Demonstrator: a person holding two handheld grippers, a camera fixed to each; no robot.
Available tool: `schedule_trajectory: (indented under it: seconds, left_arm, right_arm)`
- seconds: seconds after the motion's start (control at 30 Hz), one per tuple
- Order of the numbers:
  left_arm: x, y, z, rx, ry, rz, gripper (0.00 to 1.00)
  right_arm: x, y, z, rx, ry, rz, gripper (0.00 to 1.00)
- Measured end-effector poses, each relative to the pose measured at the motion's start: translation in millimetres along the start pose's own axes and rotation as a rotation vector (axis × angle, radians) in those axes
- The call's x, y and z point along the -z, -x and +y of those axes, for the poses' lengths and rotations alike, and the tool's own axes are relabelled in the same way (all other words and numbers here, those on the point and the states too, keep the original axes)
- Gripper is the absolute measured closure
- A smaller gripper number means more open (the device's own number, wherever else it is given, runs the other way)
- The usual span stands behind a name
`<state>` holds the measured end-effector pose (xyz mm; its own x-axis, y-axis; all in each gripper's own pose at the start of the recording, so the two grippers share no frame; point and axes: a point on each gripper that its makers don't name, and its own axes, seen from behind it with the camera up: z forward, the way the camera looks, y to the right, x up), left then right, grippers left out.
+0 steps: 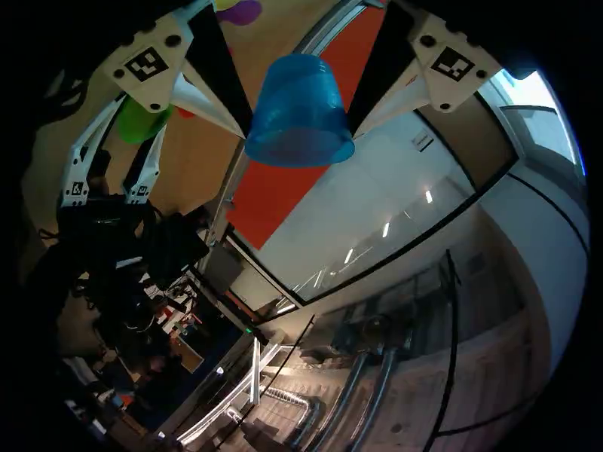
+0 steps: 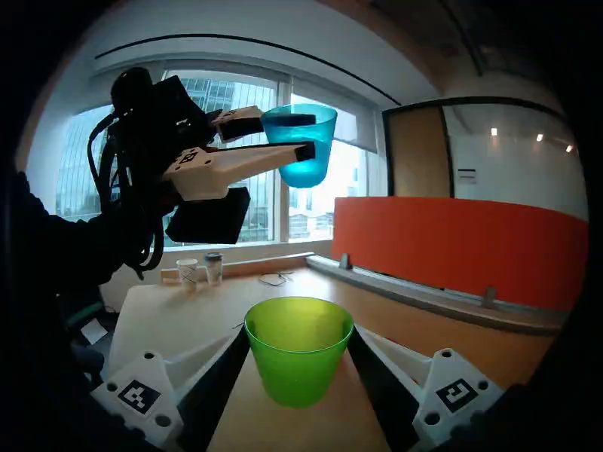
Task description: Pour water
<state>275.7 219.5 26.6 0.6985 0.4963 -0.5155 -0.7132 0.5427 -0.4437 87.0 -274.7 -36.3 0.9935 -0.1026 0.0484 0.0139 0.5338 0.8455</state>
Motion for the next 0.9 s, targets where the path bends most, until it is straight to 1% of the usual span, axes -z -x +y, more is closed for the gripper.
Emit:
schedule_trajectory:
  seconds: [0.27,0.9]
  left_arm:
    - [-2.2,-4,-5.5,-0.041,-0.007,0.005,0.16]
    - [-8.5,-15,-10.6,-0.143,-0.012,0.016,0.16]
  right_arm:
    - [-2.5,1,-4,-0.005,-0.009,-0.002,0.09]
    - [-5.3,4,-7,-0.016,-0.02,0.002,0.09]
